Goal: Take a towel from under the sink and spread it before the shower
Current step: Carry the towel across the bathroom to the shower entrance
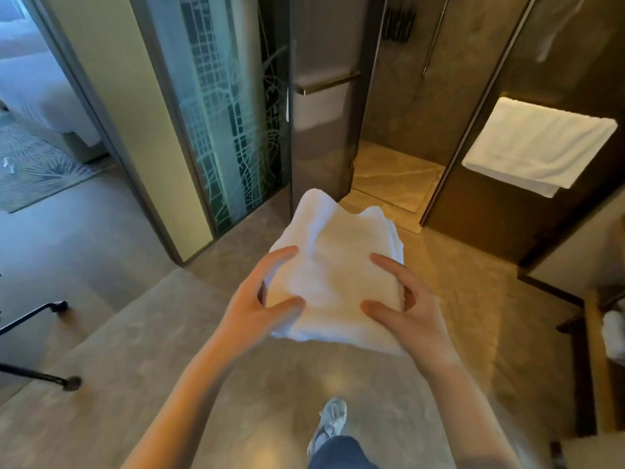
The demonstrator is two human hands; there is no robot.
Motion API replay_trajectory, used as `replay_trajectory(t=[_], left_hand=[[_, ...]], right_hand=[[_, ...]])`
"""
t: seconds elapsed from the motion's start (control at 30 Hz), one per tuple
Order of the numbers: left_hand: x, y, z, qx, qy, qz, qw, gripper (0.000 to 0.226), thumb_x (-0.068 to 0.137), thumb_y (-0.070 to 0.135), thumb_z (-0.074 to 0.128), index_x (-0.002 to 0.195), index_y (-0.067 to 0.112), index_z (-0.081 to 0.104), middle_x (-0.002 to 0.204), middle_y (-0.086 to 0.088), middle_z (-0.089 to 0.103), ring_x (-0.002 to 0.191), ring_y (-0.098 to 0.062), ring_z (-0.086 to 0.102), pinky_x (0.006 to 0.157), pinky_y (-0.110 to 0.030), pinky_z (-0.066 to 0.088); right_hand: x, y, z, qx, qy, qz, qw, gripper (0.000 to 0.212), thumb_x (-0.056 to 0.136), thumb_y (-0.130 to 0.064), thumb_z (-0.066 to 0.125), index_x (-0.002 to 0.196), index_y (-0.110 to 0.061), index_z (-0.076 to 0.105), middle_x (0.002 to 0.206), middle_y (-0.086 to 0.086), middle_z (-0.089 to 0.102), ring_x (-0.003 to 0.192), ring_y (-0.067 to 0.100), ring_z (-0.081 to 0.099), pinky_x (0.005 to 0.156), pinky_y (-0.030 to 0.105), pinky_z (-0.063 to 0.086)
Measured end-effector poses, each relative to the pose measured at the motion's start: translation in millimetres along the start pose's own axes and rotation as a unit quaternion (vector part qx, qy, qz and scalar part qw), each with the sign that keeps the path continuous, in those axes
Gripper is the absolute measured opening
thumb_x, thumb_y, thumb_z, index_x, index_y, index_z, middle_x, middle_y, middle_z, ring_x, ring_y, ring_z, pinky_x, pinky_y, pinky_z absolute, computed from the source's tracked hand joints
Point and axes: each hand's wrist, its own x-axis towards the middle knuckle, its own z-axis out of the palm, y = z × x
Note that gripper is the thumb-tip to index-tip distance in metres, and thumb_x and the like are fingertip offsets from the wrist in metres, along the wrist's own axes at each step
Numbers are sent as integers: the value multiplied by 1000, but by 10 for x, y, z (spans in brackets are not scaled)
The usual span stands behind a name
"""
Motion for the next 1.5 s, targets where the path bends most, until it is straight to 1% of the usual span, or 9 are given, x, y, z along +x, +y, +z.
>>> replay_trajectory(t=[0.37,0.43,0.53,0.6,0.7,0.8,1.1,1.33,1.5], left_hand=[[2062,-86,-63,15,-12,-23,1000,68,77,33,68,137,49,41,123,26,51,101,-12,59,81,-48,51],[2422,-136,-69,11,-9,-15,1000,67,77,30,68,136,48,43,124,23,53,102,-13,59,78,-42,51],[2851,-252,-89,10,-2,-7,1000,65,79,26,69,135,49,44,118,22,56,86,-2,58,62,-15,44],[3104,-332,-128,7,-3,-19,1000,66,80,25,68,135,50,43,119,23,56,81,1,57,60,-11,42],[3498,-460,-224,-7,-15,-30,999,68,79,24,69,136,49,42,126,25,53,100,-2,59,67,-16,48],[3976,-618,-331,-14,-31,-24,999,67,80,22,70,135,49,44,122,28,54,98,0,60,66,-13,48],[5594,-872,-831,-55,-112,-27,992,66,75,20,69,131,49,48,128,30,52,116,-1,54,87,-31,54],[6677,-971,-932,-61,-193,-12,979,69,73,25,71,132,51,47,127,34,48,109,7,54,75,-20,54],[7181,-1060,-652,-67,-227,-5,971,70,68,29,72,131,48,48,122,34,49,106,4,55,74,-21,55]], right_hand=[[2026,160,-258,30,8,19,999,67,72,2,79,117,-47,66,110,-24,68,98,-2,65,71,15,54],[2393,179,-293,17,11,20,1000,67,71,-2,81,116,-49,66,108,-27,66,95,-4,64,70,14,54],[2852,242,-290,13,16,23,1000,65,71,0,80,113,-48,67,102,-31,65,90,-7,64,66,12,54],[3103,289,-272,6,17,29,999,64,71,2,79,113,-46,68,100,-32,66,89,-7,64,66,12,53],[3458,358,-205,-17,31,39,999,65,71,-2,79,112,-51,66,99,-38,62,89,-11,61,65,10,52],[3887,433,-115,-33,48,38,998,65,72,-4,80,113,-53,65,100,-41,59,91,-14,59,63,8,50],[5186,518,267,-69,135,43,988,64,74,-12,81,116,-56,60,119,-15,61,100,4,61,75,26,60],[5869,466,320,-77,198,49,976,62,75,-17,79,117,-58,58,114,-33,54,97,-16,55,62,7,50],[6149,525,84,-91,235,61,966,63,74,-17,79,117,-57,59,124,-23,54,104,-2,58,69,12,54]])
